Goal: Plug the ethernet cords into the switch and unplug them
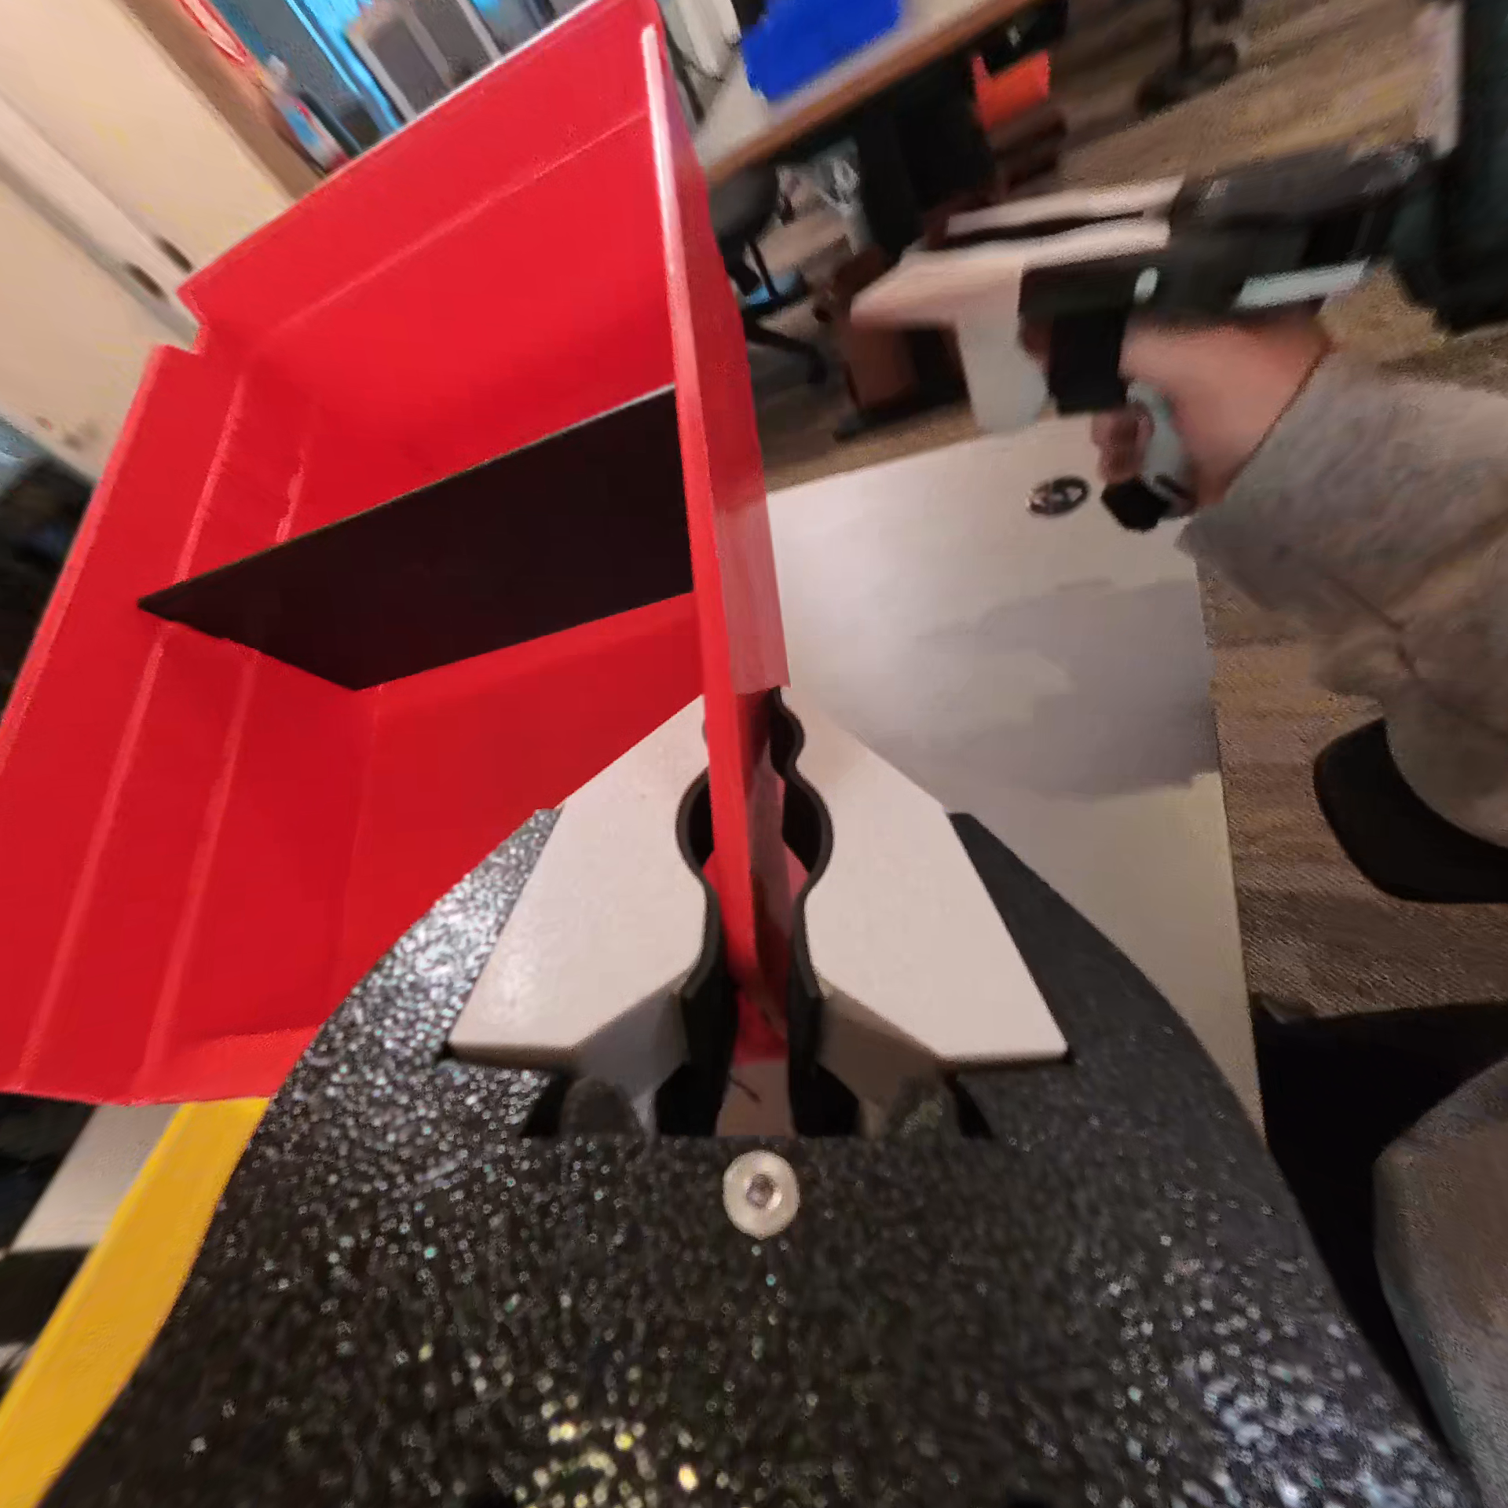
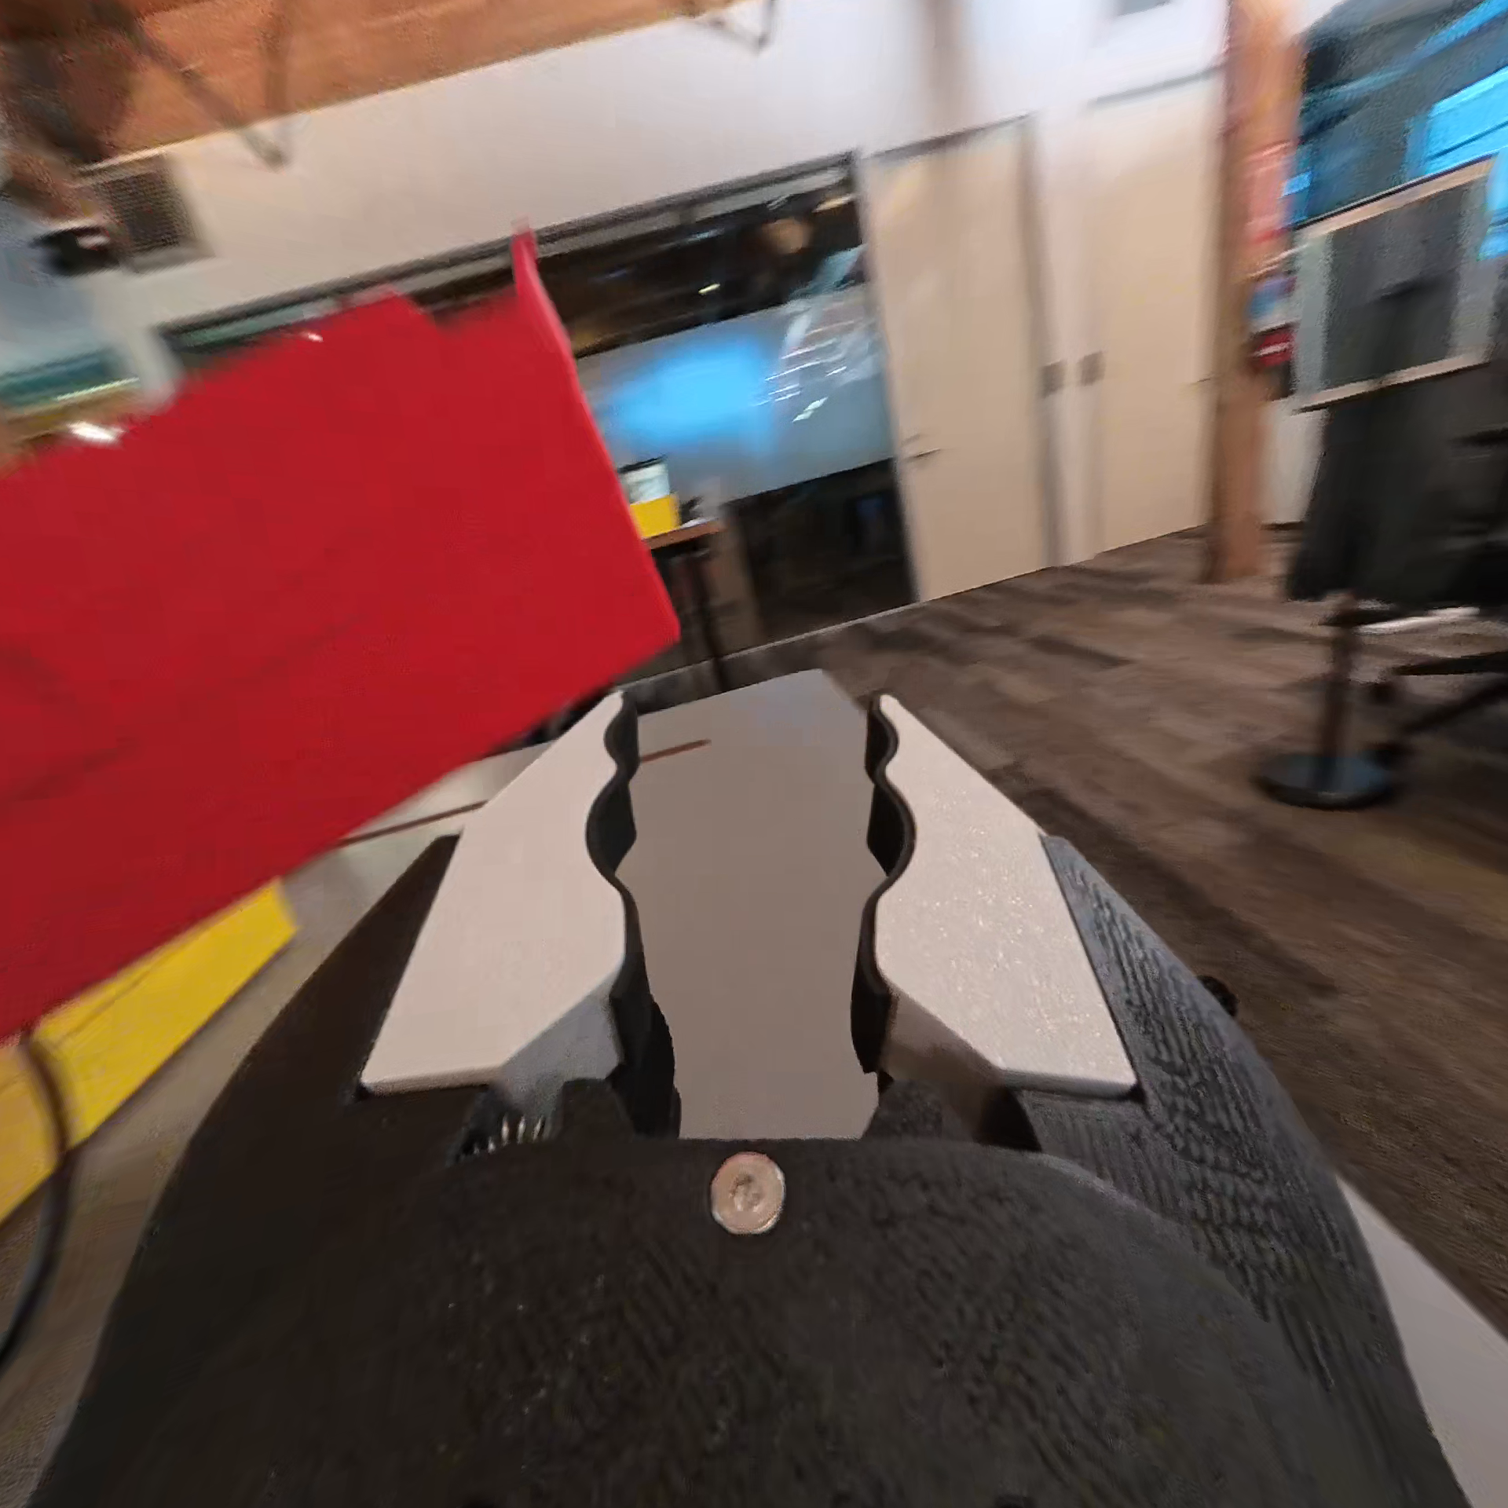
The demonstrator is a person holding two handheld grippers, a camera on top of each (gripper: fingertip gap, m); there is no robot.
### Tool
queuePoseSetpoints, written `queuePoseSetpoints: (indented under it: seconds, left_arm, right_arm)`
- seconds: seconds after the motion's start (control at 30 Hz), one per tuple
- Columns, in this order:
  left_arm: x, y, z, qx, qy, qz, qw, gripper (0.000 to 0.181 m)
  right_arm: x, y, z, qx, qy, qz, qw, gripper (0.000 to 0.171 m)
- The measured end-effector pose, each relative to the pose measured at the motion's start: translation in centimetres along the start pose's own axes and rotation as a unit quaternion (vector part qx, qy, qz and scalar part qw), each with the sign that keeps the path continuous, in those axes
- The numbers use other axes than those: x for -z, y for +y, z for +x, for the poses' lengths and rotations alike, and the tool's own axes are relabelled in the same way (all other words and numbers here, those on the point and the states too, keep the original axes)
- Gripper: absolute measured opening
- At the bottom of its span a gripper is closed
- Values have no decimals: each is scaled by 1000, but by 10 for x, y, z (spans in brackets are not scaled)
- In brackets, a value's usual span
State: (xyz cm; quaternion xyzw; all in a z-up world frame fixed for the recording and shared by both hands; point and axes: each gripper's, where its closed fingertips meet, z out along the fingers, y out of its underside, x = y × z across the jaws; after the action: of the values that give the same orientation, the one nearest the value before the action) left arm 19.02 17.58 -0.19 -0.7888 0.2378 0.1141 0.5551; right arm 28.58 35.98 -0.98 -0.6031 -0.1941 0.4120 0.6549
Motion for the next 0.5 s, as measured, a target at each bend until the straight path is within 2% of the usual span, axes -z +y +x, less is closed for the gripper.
queuePoseSetpoints:
  seconds: [0.07,0.17,0.33,0.5]
  left_arm:
    - [-31,13,13,14,26,-26,999,5]
    - [-66,33,27,41,44,-54,997,5]
    - [-103,65,41,45,35,-103,993,5]
    - [-118,82,47,28,29,-114,993,6]
  right_arm:
    - [9,-6,30,0,58,12,998,52]
    - [18,-15,47,-5,91,37,995,49]
    - [12,-8,40,1,80,27,996,46]
    - [3,4,26,42,68,2,997,44]
